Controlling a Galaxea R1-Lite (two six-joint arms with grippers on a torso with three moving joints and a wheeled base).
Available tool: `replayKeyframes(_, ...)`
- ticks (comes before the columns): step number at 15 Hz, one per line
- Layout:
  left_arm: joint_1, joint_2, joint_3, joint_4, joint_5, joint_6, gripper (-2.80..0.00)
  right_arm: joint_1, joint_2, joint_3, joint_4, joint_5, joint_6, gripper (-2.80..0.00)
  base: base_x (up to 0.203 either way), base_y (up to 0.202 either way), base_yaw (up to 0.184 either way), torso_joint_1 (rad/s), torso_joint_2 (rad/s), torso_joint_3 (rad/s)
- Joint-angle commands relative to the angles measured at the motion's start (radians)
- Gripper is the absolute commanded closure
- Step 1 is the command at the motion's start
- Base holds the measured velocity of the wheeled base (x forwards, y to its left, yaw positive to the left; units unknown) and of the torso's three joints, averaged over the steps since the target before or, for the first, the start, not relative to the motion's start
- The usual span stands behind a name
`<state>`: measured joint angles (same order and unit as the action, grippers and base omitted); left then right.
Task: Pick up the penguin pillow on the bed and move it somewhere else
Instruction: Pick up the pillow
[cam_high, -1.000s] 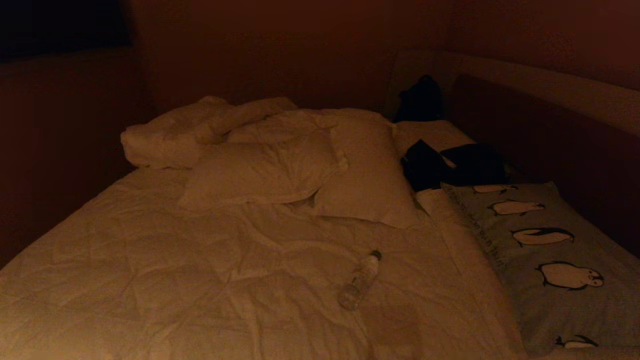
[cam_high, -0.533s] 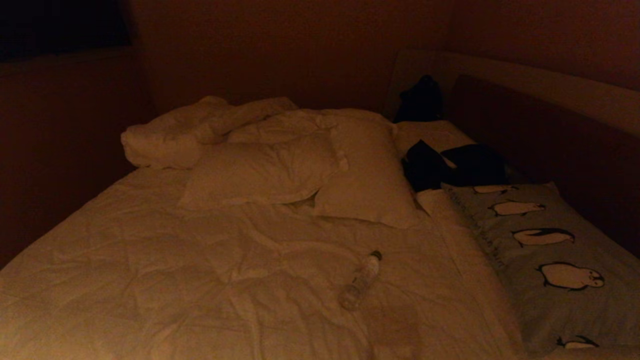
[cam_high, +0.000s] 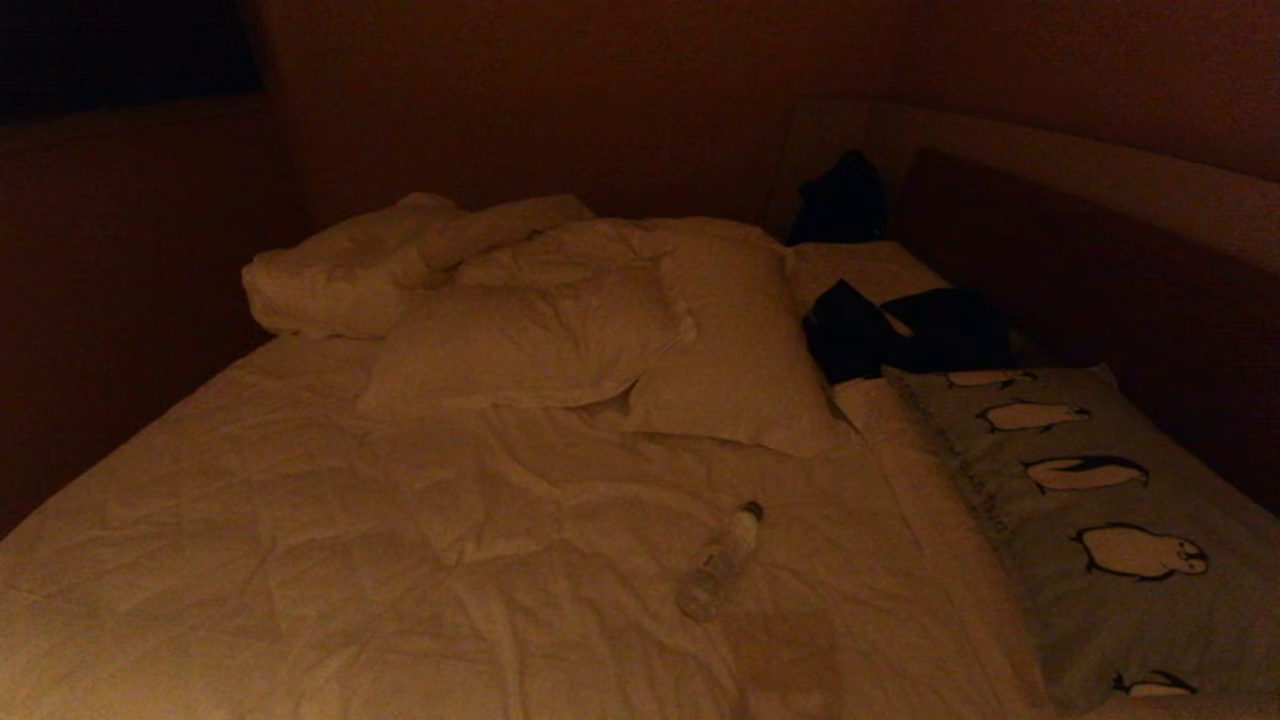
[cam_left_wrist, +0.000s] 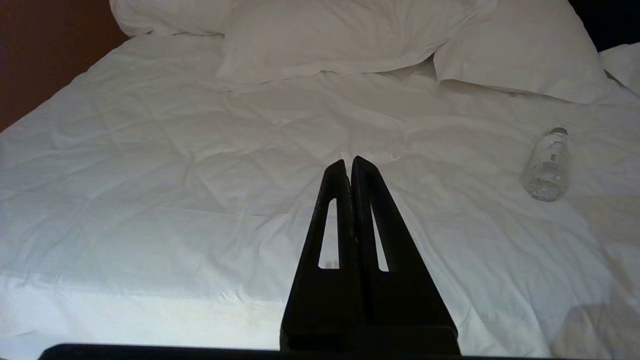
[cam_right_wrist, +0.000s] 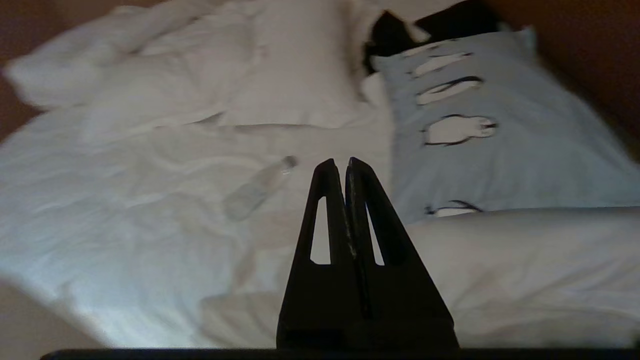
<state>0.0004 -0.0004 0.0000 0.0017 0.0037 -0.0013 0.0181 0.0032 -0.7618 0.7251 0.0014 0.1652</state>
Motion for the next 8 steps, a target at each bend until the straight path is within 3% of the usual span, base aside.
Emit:
replayKeyframes(1, 0.000, -0.001, 0.000, 0.000, 0.001, 0.000, 0.00, 0.000, 0.000, 0.062, -0.179, -0.047, -0.016, 0.00, 0.000, 0.000, 0.000, 0.000, 0.00, 0.000)
replayKeyframes(6, 0.001, 0.000, 0.000, 0.000, 0.001, 0.000, 0.00, -0.001, 0.000, 0.342, -0.617, -0.043, -0.135, 0.00, 0.000, 0.000, 0.000, 0.000, 0.00, 0.000)
replayKeyframes(8, 0.001, -0.001, 0.000, 0.000, 0.001, 0.000, 0.00, 0.000, 0.000, 0.412, -0.674, -0.041, -0.148, 0.00, 0.000, 0.000, 0.000, 0.000, 0.00, 0.000)
